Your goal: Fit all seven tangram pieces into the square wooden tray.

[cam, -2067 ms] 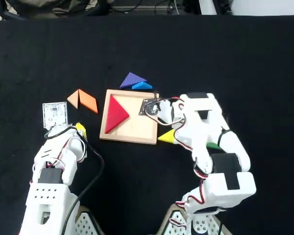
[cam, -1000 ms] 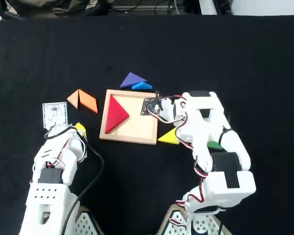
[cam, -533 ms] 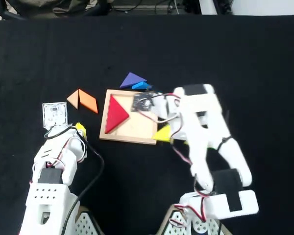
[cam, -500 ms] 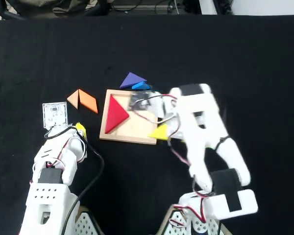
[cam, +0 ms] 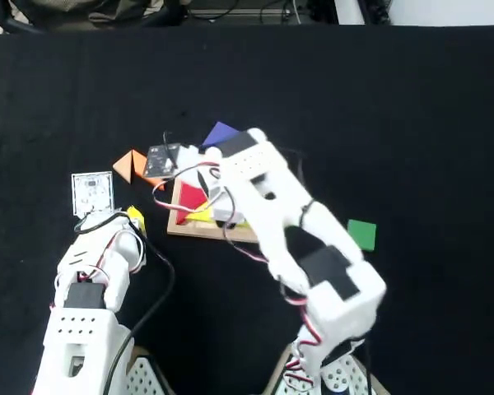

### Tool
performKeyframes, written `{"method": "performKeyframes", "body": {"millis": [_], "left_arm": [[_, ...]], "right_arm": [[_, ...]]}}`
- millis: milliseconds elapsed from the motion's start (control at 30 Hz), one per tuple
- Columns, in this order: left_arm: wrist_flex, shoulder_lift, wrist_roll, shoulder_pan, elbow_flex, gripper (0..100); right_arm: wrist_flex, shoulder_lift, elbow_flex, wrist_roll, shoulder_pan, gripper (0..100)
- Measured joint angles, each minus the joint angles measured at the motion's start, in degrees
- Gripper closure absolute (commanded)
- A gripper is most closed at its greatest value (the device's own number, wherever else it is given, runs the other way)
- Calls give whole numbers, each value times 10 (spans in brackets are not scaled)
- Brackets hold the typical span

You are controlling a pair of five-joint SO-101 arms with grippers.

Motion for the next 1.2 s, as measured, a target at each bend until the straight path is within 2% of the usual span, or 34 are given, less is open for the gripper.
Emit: {"method": "performKeyframes", "body": {"millis": [267, 533, 833, 900, 1033, 1067, 1133, 1200], "left_arm": [[0, 0, 0, 0, 0, 924], [0, 0, 0, 0, 0, 924], [0, 0, 0, 0, 0, 924], [0, 0, 0, 0, 0, 924], [0, 0, 0, 0, 0, 924], [0, 0, 0, 0, 0, 924], [0, 0, 0, 0, 0, 924], [0, 0, 0, 0, 0, 924]], "right_arm": [[24, 83, -84, -2, 2, 841], [58, 86, -86, -2, 2, 635], [62, 86, -86, -2, -2, 647], [63, 86, -88, -2, -3, 696], [65, 85, -131, -4, 16, 959], [64, 85, -142, -4, 27, 995], [64, 85, -157, -5, 49, 945], [57, 87, -160, -5, 63, 967]]}}
